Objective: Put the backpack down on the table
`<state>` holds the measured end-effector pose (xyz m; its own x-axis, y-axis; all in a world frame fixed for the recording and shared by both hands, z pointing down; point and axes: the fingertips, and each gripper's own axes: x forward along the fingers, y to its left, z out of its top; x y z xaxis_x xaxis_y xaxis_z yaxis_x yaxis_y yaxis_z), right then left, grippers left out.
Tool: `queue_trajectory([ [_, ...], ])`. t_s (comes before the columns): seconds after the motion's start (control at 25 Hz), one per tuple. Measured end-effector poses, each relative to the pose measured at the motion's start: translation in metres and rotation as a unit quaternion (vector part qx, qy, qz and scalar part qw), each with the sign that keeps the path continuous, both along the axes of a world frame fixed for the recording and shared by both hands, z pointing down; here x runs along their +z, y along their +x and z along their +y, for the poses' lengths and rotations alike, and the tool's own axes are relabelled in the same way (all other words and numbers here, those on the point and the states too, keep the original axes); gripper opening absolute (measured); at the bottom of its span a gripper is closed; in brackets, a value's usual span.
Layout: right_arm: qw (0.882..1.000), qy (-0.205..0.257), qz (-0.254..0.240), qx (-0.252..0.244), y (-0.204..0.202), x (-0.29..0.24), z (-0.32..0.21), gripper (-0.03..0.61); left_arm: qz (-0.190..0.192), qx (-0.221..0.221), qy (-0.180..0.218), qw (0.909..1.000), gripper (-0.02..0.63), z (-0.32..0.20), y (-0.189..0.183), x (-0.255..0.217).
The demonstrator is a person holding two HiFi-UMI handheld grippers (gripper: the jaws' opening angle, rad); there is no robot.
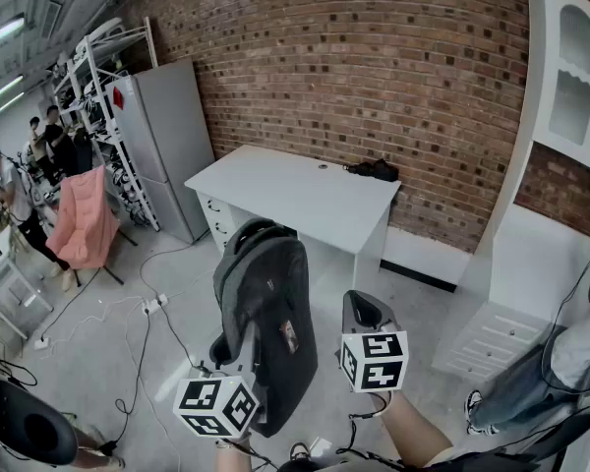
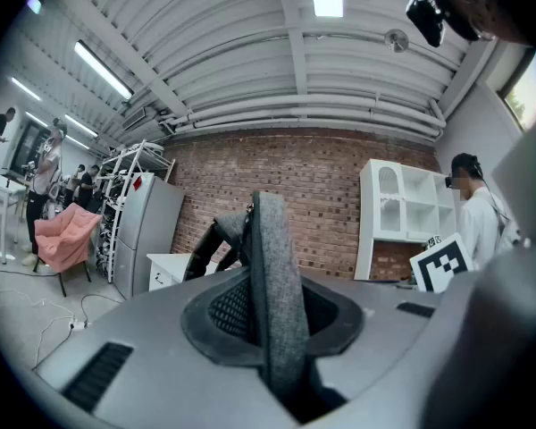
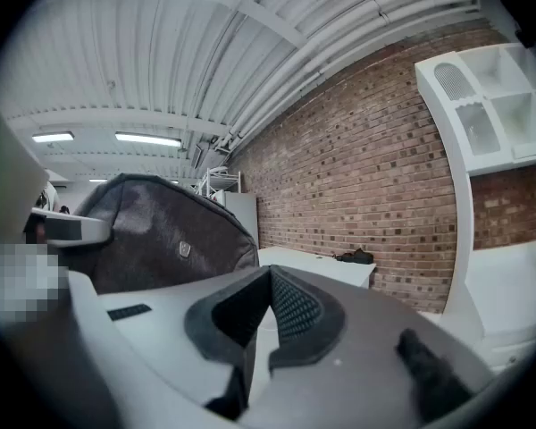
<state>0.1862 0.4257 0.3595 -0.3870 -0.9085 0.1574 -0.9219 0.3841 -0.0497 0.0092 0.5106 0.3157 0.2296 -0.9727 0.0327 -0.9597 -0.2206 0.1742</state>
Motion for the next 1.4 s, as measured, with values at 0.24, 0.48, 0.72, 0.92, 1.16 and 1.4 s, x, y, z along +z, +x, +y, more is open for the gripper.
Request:
queue_trajectory([
  [0.24,1.0,0.002,0.0,0.0,-0.007,-0.003,0.008,0.031,0.006,-0.006,0.004,1.0,0.084,0.002,-0.012,-0.01],
  [0.48,1.0,0.007,-0.013,-0.011,-0.019,-0.011,0.003,0.031,0.008,-0.005,0.006,0.9999,0.084,-0.009,-0.023,-0.013],
  [0.72,1.0,0.01,-0.002,0.004,-0.04,-0.011,-0.009,0.032,0.009,0.013,-0.002,0.9999,0.084,-0.028,-0.042,-0.011],
  [0.92,1.0,0.001,-0.009,0.03,-0.054,-0.004,-0.023,0.032,0.002,0.027,0.001,0.9996,0.084,-0.045,-0.062,-0.008],
  [1.16,0.998,-0.012,-0.008,0.058,-0.063,0.006,-0.039,0.032,-0.003,0.039,0.003,0.9992,0.084,-0.071,-0.081,-0.01],
  [1.4,0.997,-0.024,-0.002,0.07,-0.068,0.016,-0.066,0.032,0.008,0.038,-0.002,0.9992,0.084,-0.099,-0.099,-0.005],
])
